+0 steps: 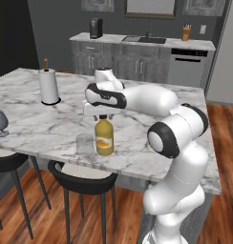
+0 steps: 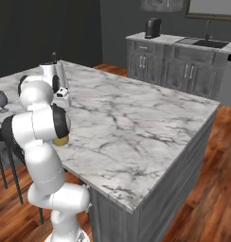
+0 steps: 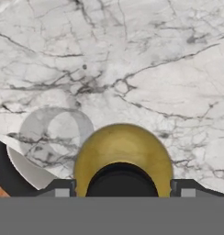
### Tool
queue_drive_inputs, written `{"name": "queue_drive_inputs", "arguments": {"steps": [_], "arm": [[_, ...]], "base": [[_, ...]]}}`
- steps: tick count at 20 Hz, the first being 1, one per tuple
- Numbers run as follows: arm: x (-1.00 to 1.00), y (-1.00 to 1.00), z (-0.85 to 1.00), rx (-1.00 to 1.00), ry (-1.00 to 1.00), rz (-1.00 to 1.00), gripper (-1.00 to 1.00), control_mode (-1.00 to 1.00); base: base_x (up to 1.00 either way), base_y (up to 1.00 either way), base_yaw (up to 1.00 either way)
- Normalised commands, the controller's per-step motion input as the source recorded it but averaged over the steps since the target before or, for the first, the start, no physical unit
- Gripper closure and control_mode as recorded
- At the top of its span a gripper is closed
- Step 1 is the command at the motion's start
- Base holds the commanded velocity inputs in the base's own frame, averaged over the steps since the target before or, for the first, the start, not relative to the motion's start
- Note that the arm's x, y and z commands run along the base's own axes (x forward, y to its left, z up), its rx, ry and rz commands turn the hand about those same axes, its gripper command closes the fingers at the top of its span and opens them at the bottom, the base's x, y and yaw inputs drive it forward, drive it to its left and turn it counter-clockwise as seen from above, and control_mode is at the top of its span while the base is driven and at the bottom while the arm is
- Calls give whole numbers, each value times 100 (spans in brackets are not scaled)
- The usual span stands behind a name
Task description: There is a wine glass and glass cup on the dining counter. Place the wine bottle next to the wine glass and the juice bottle next to the glass cup.
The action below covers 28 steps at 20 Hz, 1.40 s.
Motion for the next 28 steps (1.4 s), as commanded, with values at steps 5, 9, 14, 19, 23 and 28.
{"name": "queue_drive_inputs", "arguments": {"steps": [5, 9, 14, 19, 23, 28], "arm": [[-13, 0, -24, -3, 0, 0, -100, -100], [-17, 0, -13, -3, 0, 0, -100, -100], [-16, -8, -1, 0, 0, 0, -100, -100], [-1, -5, 1, 0, 0, -1, -100, -100], [-1, -6, 9, 0, -2, 0, -100, -100], [-11, -3, 15, 0, -4, 0, -100, -100]], "base": [[0, 0, 0], [0, 0, 0], [0, 0, 0], [0, 0, 0], [0, 0, 0], [0, 0, 0]]}}
